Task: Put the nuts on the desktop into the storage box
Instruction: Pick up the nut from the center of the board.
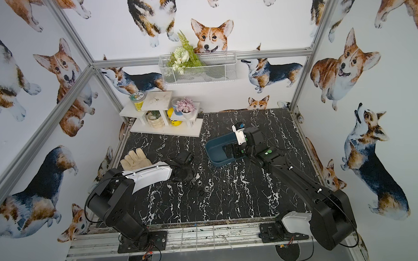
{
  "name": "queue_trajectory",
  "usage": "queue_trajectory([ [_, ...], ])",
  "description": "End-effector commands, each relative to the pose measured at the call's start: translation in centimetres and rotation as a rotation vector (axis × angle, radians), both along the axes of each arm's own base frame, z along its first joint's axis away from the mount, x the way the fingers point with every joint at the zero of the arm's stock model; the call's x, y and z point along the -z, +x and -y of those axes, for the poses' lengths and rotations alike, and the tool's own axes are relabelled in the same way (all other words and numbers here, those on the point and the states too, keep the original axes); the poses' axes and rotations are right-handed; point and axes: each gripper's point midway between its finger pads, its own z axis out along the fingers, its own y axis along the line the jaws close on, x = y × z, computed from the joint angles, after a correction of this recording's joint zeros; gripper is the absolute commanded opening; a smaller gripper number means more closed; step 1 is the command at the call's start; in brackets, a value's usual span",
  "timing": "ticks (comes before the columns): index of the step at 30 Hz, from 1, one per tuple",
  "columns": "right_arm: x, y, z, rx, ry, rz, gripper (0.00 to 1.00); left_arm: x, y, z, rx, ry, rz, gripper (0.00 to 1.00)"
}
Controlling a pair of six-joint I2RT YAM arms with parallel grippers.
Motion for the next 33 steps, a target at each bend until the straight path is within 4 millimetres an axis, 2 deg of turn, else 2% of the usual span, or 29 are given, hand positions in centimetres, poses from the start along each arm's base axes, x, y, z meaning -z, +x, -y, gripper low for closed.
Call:
queue_trajectory([
  [1,-2.6,-0.8,-1.3,-0.089,0.127,0.116,1.0,-1.1,-1.9,1.2,0.028,-0.093,-0.08,0.2],
  [3,-2.8,-1.8,-2.1,-0.166,0.185,0.155,1.0,-2.9,-1.7,2.1,0.056,-0.168,-0.053,0.2],
  [6,-4.5,-4.8,-4.3,-0.357,0.207,0.292,1.0,-6.5,-1.3,3.8,0.12,-0.324,-0.017,0.2],
  [10,-4.5,-10.3,-7.9,-0.652,0.142,0.521,1.0,-12.6,-1.1,6.4,0.252,-0.547,0.105,0.2],
  [12,-4.1,-12.1,-9.1,-0.73,0.112,0.604,1.0,-15.4,-1.4,7.5,0.315,-0.64,0.153,0.2],
  [15,-3.8,-13.4,-10.4,-0.765,0.089,0.691,1.0,-19.0,-2.7,9.5,0.422,-0.809,0.178,0.19],
  [18,-4.4,-13.3,-10.7,-0.705,0.103,0.773,1.0,-22.0,-4.3,11.3,0.525,-1.006,0.194,0.18],
  [24,-5.7,-12.6,-10.1,-0.59,0.145,0.855,0.92,-24.3,-5.9,12.0,0.611,-1.123,0.218,0.18],
  [28,-6.3,-12.8,-10.3,-0.593,0.175,0.872,0.83,-25.7,-7.1,12.6,0.658,-1.226,0.201,0.16],
  [30,-6.4,-13.1,-10.3,-0.604,0.183,0.884,0.8,-25.9,-7.4,12.8,0.674,-1.231,0.21,0.16],
  [33,-6.9,-13.3,-10.3,-0.607,0.2,0.907,0.7,-26.2,-7.7,13.1,0.691,-1.245,0.199,0.16],
])
